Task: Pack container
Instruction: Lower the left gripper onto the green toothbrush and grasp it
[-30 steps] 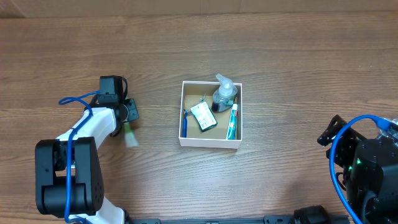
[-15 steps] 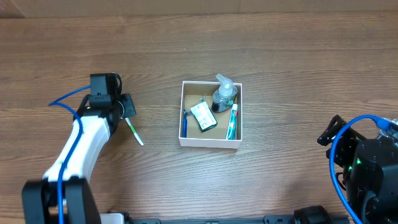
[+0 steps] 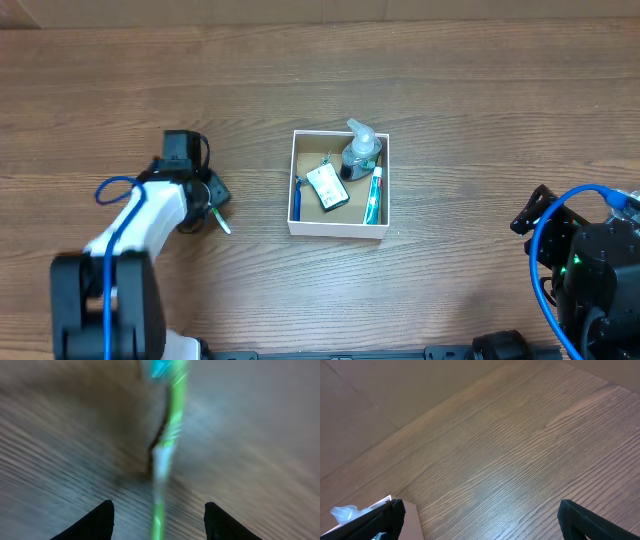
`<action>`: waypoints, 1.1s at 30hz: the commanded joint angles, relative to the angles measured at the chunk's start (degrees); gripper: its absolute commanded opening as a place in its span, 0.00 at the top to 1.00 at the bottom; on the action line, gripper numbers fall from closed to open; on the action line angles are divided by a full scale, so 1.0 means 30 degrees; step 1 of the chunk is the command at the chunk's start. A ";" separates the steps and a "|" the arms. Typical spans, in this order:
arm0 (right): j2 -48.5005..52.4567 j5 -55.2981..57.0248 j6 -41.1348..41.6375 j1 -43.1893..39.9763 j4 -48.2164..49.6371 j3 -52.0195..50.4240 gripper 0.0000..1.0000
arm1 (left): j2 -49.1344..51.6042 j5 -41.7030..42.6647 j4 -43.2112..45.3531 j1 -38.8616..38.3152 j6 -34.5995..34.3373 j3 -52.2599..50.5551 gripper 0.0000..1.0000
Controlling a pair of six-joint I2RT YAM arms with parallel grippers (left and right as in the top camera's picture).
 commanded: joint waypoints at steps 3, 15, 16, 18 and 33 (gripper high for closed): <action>-0.0022 0.0321 0.0073 -0.0080 0.0087 0.0284 0.00 | 0.2783 0.0160 0.0729 -0.0087 -0.1486 -0.0299 0.42; -0.0022 0.0321 0.0073 -0.0080 0.0087 0.0284 0.00 | 0.2922 -0.0211 0.1355 -0.0080 -0.0933 -0.0291 0.58; -0.0022 0.0321 0.0073 -0.0080 0.0087 0.0284 0.00 | 0.2922 -0.0379 0.1413 -0.0080 -0.0903 -0.0291 0.58; -0.0022 0.0321 0.0073 -0.0080 0.0087 0.0284 0.00 | 0.2922 -0.0510 0.1472 -0.0080 -0.0903 -0.0291 0.58; -0.0022 0.0321 0.0073 -0.0080 0.0087 0.0284 0.00 | 0.2790 -0.0838 0.1923 -0.0066 -0.0270 -0.0233 0.43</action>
